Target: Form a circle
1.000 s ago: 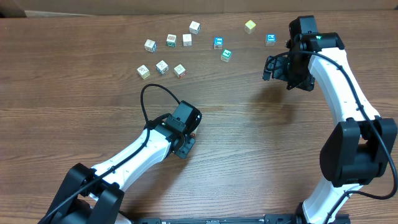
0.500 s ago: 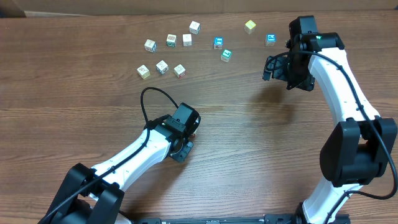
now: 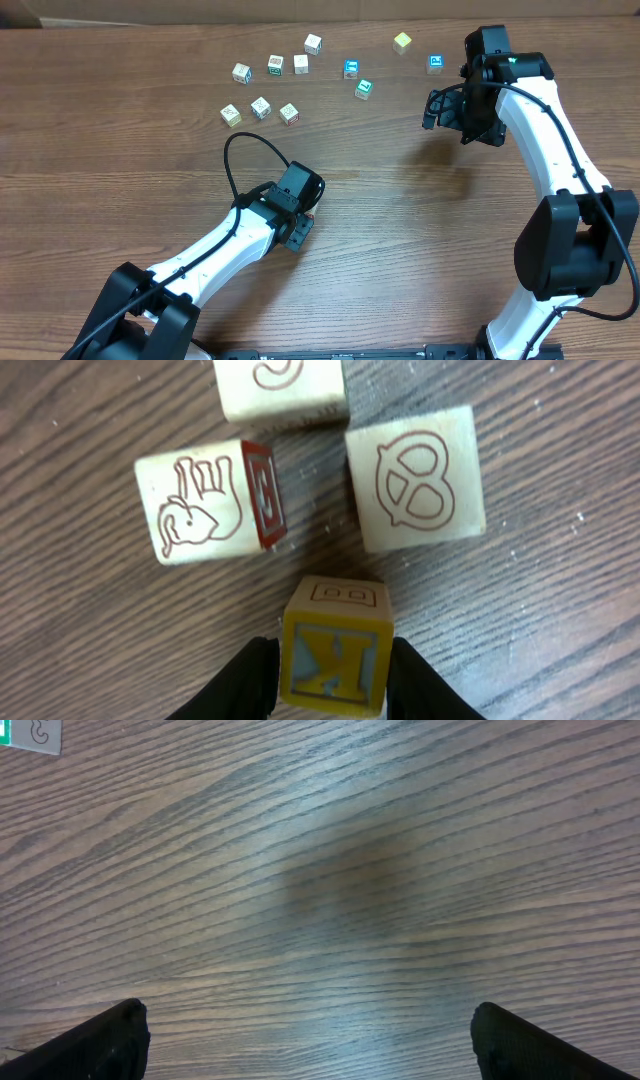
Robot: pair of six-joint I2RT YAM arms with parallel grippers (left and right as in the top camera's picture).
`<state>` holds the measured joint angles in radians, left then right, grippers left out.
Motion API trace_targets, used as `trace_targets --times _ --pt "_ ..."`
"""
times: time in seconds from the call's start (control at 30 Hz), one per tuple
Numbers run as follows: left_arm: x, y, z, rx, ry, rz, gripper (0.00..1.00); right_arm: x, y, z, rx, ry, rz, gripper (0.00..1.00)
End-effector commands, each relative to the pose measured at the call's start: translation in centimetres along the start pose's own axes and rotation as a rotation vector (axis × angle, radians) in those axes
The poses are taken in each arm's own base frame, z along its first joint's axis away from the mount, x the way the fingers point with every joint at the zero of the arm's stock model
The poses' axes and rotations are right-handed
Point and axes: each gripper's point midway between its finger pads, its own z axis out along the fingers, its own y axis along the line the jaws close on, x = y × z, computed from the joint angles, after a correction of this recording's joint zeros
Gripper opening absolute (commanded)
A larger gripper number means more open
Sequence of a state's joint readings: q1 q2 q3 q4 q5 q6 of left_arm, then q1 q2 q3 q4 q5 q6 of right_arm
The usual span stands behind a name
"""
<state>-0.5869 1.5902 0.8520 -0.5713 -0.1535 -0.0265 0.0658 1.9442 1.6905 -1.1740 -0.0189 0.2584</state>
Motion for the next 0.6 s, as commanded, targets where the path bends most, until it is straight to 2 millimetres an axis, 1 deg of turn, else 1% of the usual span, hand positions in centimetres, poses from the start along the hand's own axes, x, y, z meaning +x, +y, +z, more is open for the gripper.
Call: trace_targets --times 0.0,0.07,0.17,0.23,0.33,0.37,0.4,0.53,0.57 --pt "0.1 0.4 0.4 -0.020 0.001 -0.024 0.34 -0.5 0.0 -1.0 -0.008 -0.032 0.007 1.00" --pt "0.1 0.4 0.4 -0.020 0.002 -0.023 0.35 -0.5 0.0 -1.0 -0.008 -0.032 0.007 1.00" --pt "0.5 0.3 0.7 -0.015 0.024 -0.021 0.40 -0.5 0.0 -1.0 -0.008 -0.032 0.007 1.00" --pt "1.0 0.2 1.1 -0.012 0.046 -0.018 0.40 -0.5 0.0 -1.0 -0.008 -0.032 0.007 1.00" --pt "1.7 0.0 1.9 -0.008 0.085 -0.014 0.38 -0.5 0.0 -1.0 -0.008 -0.032 0.007 1.00" --pt "2.1 -0.1 2.4 -0.008 0.104 -0.010 0.33 -0.5 0.0 -1.0 -0.008 -0.032 0.007 1.00" --pt "2.2 -0.1 2.6 -0.009 0.112 -0.008 0.32 -0.5 0.0 -1.0 -0.008 -0.032 0.007 1.00" --pt "2.1 -0.2 2.6 -0.008 0.109 -0.009 0.28 -0.5 0.0 -1.0 -0.008 -0.032 0.007 1.00" --pt "2.1 -0.2 2.6 -0.008 0.109 -0.010 0.28 -0.5 0.0 -1.0 -0.008 -0.032 0.007 1.00"
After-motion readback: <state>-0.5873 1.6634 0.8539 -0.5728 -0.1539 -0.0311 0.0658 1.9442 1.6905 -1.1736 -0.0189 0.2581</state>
